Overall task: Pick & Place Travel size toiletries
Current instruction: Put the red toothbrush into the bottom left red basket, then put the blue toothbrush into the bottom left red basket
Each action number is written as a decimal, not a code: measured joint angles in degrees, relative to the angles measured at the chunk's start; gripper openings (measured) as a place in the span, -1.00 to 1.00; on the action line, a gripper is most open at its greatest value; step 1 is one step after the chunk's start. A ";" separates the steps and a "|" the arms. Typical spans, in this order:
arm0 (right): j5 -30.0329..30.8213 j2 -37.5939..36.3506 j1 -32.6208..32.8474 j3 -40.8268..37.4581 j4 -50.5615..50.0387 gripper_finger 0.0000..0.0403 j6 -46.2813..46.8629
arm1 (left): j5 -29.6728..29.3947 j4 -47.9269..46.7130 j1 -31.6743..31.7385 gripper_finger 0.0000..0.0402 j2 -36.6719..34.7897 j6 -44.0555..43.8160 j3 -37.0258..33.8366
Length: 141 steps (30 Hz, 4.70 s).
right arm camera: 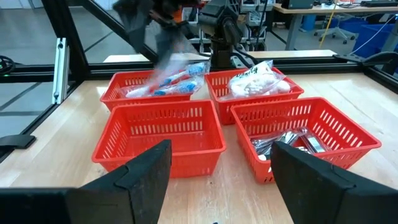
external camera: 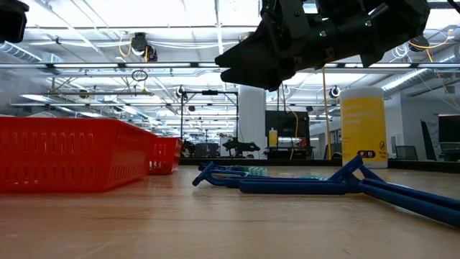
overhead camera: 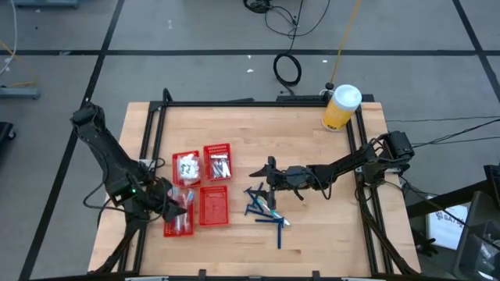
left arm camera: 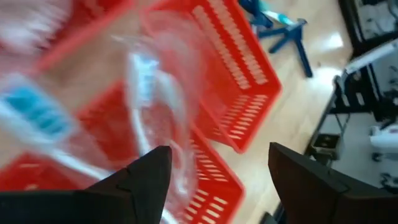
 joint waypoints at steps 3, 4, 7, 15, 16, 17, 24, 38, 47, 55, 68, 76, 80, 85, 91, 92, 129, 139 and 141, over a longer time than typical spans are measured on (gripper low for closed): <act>0.00 0.02 0.00 0.00 -0.02 0.28 0.02 | 0.16 -6.18 0.06 0.31 -1.79 -4.05 0.00; 0.00 0.02 0.00 0.00 -0.02 0.28 0.00 | 0.15 -8.13 0.06 0.32 -2.26 -5.35 0.00; 0.00 0.02 0.00 0.00 -0.50 0.28 0.02 | 0.14 -13.22 0.08 0.32 -3.50 -7.95 0.00; 0.27 -4.06 1.75 -0.06 -11.06 0.28 -2.54 | -11.84 -16.12 0.10 0.32 -7.98 1.68 0.00; 0.89 -5.67 2.61 0.03 -13.38 0.28 -2.53 | -13.84 -15.84 0.10 0.32 -9.04 4.36 0.00; 2.40 -7.37 3.69 0.11 -16.51 0.28 -1.65 | -15.80 -15.55 0.10 0.32 -10.21 6.94 0.04; 11.09 -11.33 11.19 3.27 -38.76 0.23 10.03 | -39.22 -7.39 0.27 0.32 -16.39 32.06 0.46; 8.57 0.91 13.51 3.76 -38.92 0.22 20.57 | -18.90 30.47 13.20 0.32 -9.08 75.52 -0.07; 6.27 1.31 14.78 3.75 -42.42 0.22 24.12 | -1.39 48.70 22.76 0.32 2.13 91.66 -0.09; 7.87 2.51 14.82 3.78 -46.27 0.22 25.73 | 5.39 48.46 31.07 0.32 5.89 88.48 -0.13; 6.15 2.34 11.44 3.91 -53.56 0.07 24.37 | 9.59 48.29 36.70 0.32 7.66 87.39 -0.13; 3.44 2.32 9.97 3.91 -53.75 -0.44 21.83 | 9.55 48.31 38.65 0.32 7.66 87.32 -0.13; 3.02 2.34 8.96 3.87 -53.40 -0.73 20.57 | 9.55 48.29 39.30 0.32 7.66 87.33 -0.13; 2.89 2.40 7.64 3.86 -53.32 -0.85 18.61 | 9.53 48.29 39.75 0.32 7.66 86.88 -0.13; 4.98 0.07 5.82 3.54 -53.22 -0.85 17.59 | 9.49 48.31 40.52 0.32 7.81 86.85 -0.13; 6.57 -0.73 5.55 3.42 -53.81 -0.84 17.02 | 9.41 48.73 40.77 0.32 8.46 86.87 -0.13; 10.47 -8.47 2.91 3.69 -4.51 -0.97 -10.36 | 16.34 90.54 43.67 0.32 26.47 104.42 0.30; 10.47 -8.47 2.91 3.69 -4.46 -0.97 -10.43 | 17.64 90.47 45.83 0.12 26.47 104.00 0.42; 10.50 -8.46 2.91 3.69 -4.46 -0.97 -10.40 | 18.00 90.47 46.22 -0.05 26.47 103.98 0.42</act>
